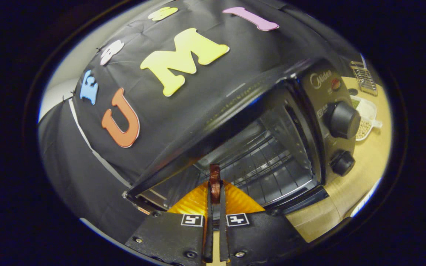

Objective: Open the toaster oven, put the food inside, and close the toaster oven door.

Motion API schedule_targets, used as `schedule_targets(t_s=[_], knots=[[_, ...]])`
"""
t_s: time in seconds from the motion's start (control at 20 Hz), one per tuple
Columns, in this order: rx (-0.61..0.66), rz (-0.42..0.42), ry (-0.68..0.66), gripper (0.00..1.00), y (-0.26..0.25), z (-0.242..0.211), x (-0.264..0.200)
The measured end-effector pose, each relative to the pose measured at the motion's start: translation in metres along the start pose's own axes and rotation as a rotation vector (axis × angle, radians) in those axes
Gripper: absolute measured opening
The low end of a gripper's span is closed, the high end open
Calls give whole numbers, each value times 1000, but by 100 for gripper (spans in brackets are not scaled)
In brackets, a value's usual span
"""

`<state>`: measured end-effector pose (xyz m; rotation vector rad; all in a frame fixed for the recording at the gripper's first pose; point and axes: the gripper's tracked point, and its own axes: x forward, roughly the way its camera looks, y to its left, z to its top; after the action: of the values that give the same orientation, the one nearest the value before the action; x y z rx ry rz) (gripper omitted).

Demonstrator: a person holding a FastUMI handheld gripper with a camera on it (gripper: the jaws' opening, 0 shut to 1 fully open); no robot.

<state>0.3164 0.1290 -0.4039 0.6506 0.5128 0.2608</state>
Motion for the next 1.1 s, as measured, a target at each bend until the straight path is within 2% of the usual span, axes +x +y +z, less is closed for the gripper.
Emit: schedule_targets(t_s=[0.15,0.45,0.55,0.65,0.7,0.85,0.9,0.95,1.0,1.1], knots=[[-31,-9,5,11,-8,2,3],[-122,-128,-1,23,-30,6,6],[-181,-199,0,29,-41,7,6],[-297,-342,-14,39,-63,14,1],[-347,-375,-25,39,-65,17,-3],[-427,-399,-38,52,-57,18,-17],[-434,-402,-38,64,-53,16,-25],[-446,-401,-34,66,-47,13,-34],[-460,-391,-34,73,-38,9,-43],[-511,-364,-51,75,-22,1,-68]])
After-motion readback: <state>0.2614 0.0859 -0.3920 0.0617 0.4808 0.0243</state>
